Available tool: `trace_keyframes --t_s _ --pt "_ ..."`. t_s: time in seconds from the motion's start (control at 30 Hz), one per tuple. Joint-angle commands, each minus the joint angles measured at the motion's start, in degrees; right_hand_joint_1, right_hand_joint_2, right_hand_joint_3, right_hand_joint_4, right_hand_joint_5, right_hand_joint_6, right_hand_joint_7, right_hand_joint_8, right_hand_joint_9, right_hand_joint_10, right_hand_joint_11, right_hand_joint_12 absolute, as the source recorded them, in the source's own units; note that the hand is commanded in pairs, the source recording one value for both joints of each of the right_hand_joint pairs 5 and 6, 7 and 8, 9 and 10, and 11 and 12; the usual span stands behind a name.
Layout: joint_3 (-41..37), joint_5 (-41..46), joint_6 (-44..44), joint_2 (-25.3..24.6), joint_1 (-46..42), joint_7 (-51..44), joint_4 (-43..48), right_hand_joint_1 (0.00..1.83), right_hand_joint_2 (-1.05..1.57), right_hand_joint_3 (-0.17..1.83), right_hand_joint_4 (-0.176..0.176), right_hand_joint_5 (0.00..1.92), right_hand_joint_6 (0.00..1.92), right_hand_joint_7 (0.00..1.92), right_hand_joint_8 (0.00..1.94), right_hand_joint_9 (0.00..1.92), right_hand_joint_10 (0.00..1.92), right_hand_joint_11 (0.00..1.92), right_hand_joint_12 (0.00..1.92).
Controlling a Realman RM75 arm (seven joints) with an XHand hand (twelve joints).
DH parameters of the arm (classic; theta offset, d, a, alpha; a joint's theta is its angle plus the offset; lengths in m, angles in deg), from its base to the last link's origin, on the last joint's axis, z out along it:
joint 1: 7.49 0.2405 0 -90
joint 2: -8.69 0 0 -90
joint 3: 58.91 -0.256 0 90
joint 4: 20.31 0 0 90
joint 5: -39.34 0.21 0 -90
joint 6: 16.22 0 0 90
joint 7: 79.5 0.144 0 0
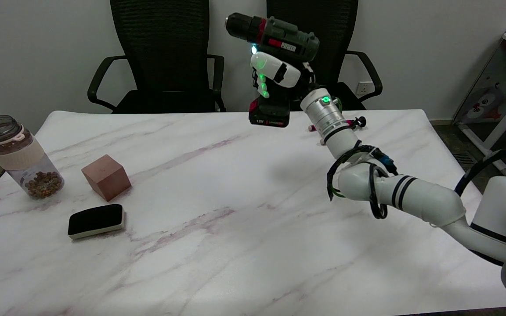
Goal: Pick up the power screwdriver.
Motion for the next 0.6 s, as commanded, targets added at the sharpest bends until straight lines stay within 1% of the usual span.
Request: trace_keyframes --t_s 0.03,0.33,0.47,0.6 --pt "0.0 -0.1 1.0 10.2 -1.6 -0.3 -13.6 0.85 0.18 0.63 0.176 1.92 1.92 1.92 1.92 1.92 1.92 1.92 1.92" --pt "0.1 0.3 1.2 11.2 -5.6 -0.3 -19.2 0.84 0.2 0.62 0.176 1.92 1.92 1.92 1.92 1.92 1.92 1.92 1.92" --pt "0.1 0.4 -0.9 11.2 -6.6 -0.3 -21.9 0.85 0.24 0.62 0.176 1.92 1.92 1.92 1.92 1.92 1.92 1.92 1.92" --pt "0.2 0.4 -3.1 11.0 -6.8 -0.3 -22.5 0.84 0.29 0.6 0.176 1.92 1.92 1.92 1.92 1.92 1.92 1.92 1.92"
